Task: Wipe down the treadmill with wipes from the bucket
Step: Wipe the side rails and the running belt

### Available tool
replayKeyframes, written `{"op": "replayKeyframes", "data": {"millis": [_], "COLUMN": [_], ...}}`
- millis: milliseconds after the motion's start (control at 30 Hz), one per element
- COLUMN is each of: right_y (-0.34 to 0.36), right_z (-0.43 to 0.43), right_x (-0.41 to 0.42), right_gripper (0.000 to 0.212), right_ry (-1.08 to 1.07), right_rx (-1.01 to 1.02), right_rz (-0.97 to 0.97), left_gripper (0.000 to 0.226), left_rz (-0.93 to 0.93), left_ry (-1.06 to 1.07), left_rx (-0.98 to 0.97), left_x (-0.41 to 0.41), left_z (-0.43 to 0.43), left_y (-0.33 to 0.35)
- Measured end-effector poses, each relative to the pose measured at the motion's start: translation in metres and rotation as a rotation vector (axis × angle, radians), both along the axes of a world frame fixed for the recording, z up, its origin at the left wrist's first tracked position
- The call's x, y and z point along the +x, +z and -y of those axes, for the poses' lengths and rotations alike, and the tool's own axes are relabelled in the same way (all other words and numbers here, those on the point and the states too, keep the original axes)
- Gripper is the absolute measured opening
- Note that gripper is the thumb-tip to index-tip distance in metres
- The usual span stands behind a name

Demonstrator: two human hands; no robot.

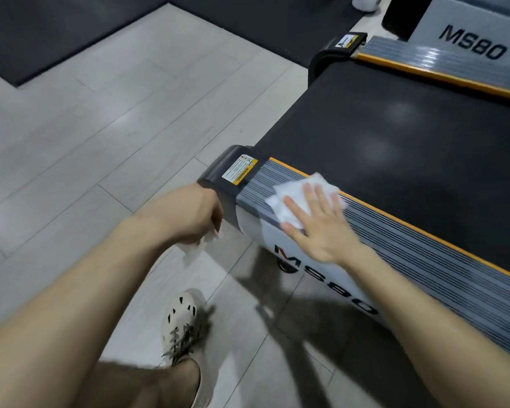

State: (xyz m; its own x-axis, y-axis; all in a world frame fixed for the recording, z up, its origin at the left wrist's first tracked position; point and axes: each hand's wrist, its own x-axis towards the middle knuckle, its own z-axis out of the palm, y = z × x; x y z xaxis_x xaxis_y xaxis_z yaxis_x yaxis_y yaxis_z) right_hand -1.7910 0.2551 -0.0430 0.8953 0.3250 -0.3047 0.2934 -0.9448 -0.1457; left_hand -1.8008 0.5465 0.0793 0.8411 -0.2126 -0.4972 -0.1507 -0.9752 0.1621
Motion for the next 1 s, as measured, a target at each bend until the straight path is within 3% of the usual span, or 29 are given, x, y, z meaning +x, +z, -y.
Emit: {"op": "replayKeyframes", "data": {"millis": [67, 167, 300, 400, 567, 667, 733, 867, 1000], "right_y": [-0.012, -0.016, -0.014, 0.005, 0.032, 0.014, -0.004, -0.028, -0.028], "right_z": [-0.063, -0.114, -0.051, 0.032, 0.077, 0.019, -0.037, -0.12, -0.08], "right_x": [0.053, 0.088, 0.042, -0.021, -0.069, -0.023, 0.017, 0.055, 0.021], "right_gripper": [0.081, 0.081, 0.084, 0.079, 0.075, 0.046, 0.059, 0.063, 0.059], "right_ry": [0.055, 0.101, 0.074, 0.005, -0.159, -0.108, -0.082, -0.015, 0.043], "right_rx": [0.014, -0.048, 0.027, -0.031, -0.068, -0.001, 0.03, 0.025, 0.028], "right_rz": [-0.005, -0.025, 0.011, 0.023, 0.019, 0.188, 0.15, 0.159, 0.164], "left_gripper": [0.014, 0.033, 0.058, 0.073, 0.056, 0.03, 0.015, 0.027, 0.031], "left_rz": [-0.022, -0.006, 0.101, 0.142, 0.223, 0.188, 0.185, 0.196, 0.185], "left_ry": [0.026, 0.047, 0.035, 0.043, 0.104, 0.1, 0.086, 0.077, 0.034], "left_rx": [-0.003, -0.034, -0.096, -0.097, -0.067, -0.009, 0.022, 0.04, 0.005], "left_x": [0.002, 0.003, 0.002, 0.002, 0.007, 0.008, 0.01, 0.015, 0.018], "left_z": [-0.002, 0.0, 0.012, 0.016, 0.011, 0.006, 0.003, -0.002, 0.004], "left_y": [0.0, 0.002, 0.008, 0.007, 0.004, 0.0, -0.002, 0.0, 0.001]}}
